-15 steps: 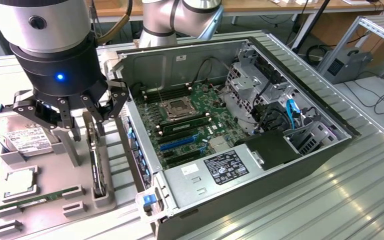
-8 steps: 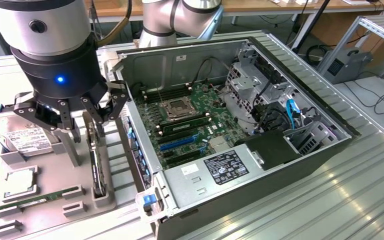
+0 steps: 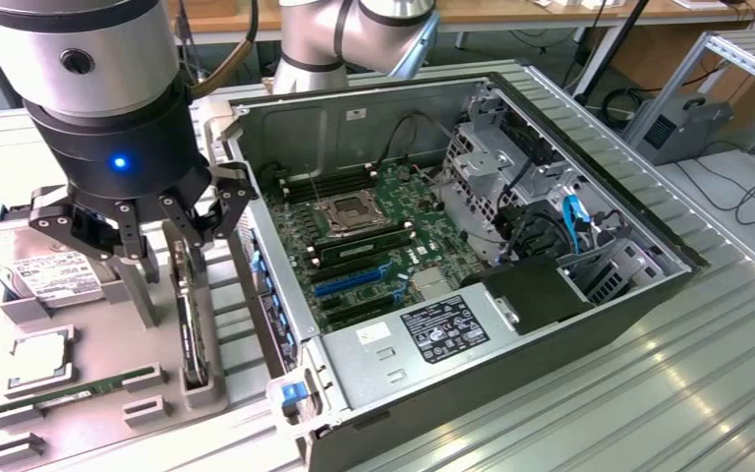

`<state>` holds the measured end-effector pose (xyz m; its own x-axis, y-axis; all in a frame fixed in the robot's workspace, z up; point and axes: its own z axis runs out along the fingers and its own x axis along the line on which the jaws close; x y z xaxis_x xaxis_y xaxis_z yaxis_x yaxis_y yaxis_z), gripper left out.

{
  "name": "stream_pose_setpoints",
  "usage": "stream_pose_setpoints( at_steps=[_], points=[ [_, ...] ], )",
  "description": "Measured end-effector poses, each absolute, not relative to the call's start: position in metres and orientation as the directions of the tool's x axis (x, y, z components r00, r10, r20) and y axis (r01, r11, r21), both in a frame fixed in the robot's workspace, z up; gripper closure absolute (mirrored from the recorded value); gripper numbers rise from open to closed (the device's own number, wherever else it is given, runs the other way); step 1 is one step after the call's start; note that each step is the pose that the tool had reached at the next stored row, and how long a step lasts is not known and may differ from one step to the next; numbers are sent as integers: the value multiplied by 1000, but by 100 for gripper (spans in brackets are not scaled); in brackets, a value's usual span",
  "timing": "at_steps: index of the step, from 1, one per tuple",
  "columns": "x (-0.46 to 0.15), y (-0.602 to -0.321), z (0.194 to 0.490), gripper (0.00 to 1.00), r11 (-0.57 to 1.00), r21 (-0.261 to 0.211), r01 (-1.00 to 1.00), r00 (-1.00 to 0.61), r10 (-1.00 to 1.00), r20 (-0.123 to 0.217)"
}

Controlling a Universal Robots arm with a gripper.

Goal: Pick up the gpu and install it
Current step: 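Pick up the gpu and move the gpu toward the slot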

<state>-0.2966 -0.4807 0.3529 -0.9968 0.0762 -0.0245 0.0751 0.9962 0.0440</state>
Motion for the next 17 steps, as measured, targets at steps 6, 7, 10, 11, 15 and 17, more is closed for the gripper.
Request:
stream_pose_setpoints(
  at_steps=[6, 7, 10, 11, 15, 17],
  points=[
    [-297, -481, 350, 58, 996, 44, 75, -997, 76, -24],
    [-297, -481, 349, 58, 996, 44, 75, -997, 76, -24],
    [-297, -481, 348, 58, 996, 44, 75, -997, 76, -24],
    [-297, -481, 347, 58, 996, 44, 75, -997, 76, -24],
    [-297, -481, 345, 58, 996, 44, 75, -997, 76, -24],
    [-297, -481, 344, 58, 996, 44, 75, -997, 76, -24]
  ],
)
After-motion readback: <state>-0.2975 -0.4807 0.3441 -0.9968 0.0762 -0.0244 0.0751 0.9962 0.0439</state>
